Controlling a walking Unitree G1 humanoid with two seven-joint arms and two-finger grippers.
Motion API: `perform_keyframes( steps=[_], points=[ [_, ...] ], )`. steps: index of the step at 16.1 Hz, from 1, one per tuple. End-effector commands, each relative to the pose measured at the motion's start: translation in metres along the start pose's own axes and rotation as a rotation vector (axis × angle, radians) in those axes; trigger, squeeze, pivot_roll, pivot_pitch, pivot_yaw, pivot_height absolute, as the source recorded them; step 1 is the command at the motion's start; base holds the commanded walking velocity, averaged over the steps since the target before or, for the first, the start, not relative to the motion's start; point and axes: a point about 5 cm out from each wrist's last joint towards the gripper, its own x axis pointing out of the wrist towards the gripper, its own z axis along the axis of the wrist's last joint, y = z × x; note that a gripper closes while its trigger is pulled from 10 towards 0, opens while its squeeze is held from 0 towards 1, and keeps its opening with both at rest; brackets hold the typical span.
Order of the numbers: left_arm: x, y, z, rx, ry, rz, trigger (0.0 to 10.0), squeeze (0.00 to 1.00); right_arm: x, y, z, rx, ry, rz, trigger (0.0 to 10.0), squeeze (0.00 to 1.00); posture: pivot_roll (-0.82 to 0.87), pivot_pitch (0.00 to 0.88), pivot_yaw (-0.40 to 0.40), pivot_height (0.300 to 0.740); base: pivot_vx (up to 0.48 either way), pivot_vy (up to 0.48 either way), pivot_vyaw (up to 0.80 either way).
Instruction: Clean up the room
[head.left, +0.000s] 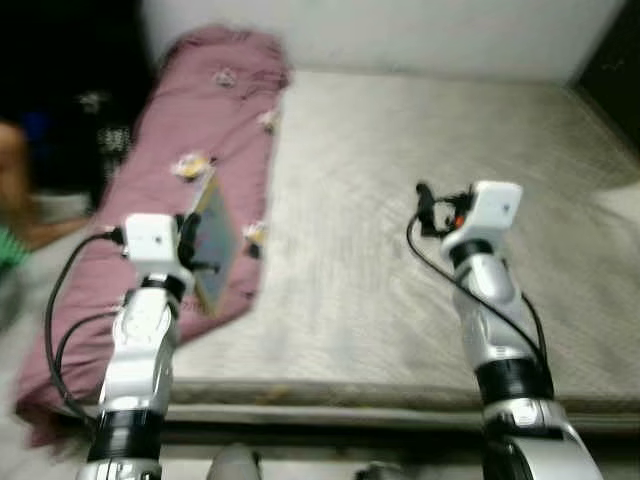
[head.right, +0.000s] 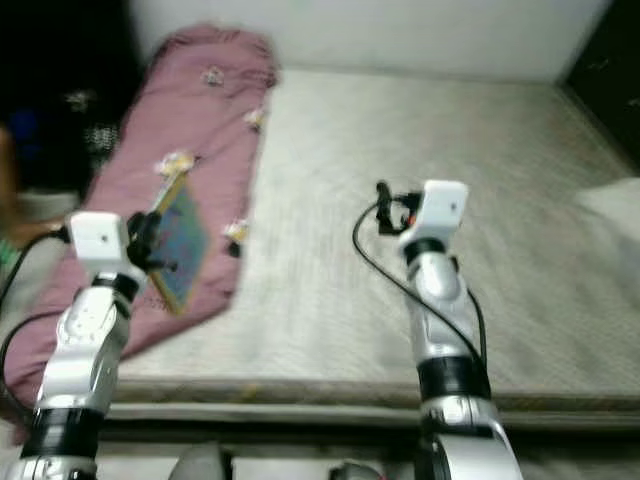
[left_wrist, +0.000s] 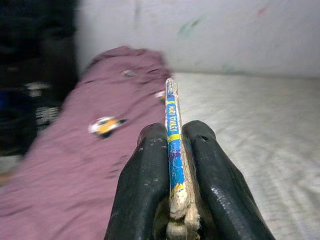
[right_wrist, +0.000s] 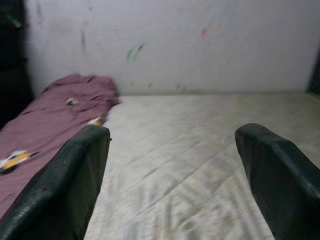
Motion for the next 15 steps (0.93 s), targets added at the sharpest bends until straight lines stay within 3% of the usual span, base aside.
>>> perform_keyframes(
  steps=[1,9,11,15],
  points=[
    [-0.0003,0.0107,0.0079,0.015,-0.037,0.036,10.0,0.0,0.0031,0.0098,0.0033,0.007,-0.01,0.03,10.0,0.0,0.08,0.0,-0.031,0.74,0.0,-0.431,0.0],
    [-0.001,0.0079,0.0062,0.007,-0.038,0.034,10.0,0.0,0.0011,0.0092,0.0025,-0.026,-0.01,0.046,10.0,0.0,0.08,0.0,-0.037,0.74,0.0,-0.397,0.0],
    [-0.0015,0.008,0.0069,-0.009,-0.053,0.045,10.0,0.0,0.0006,0.0092,0.003,-0.027,-0.014,0.047,10.0,0.0,0.08,0.0,-0.039,0.74,0.0,0.0,0.63],
    [-0.0019,0.0076,0.0076,-0.02,-0.06,0.023,10.0,0.0,0.0004,0.008,0.002,-0.016,-0.009,0.04,10.0,0.0,0.07,0.0,-0.04,0.74,0.0,0.0,0.0]
  ],
)
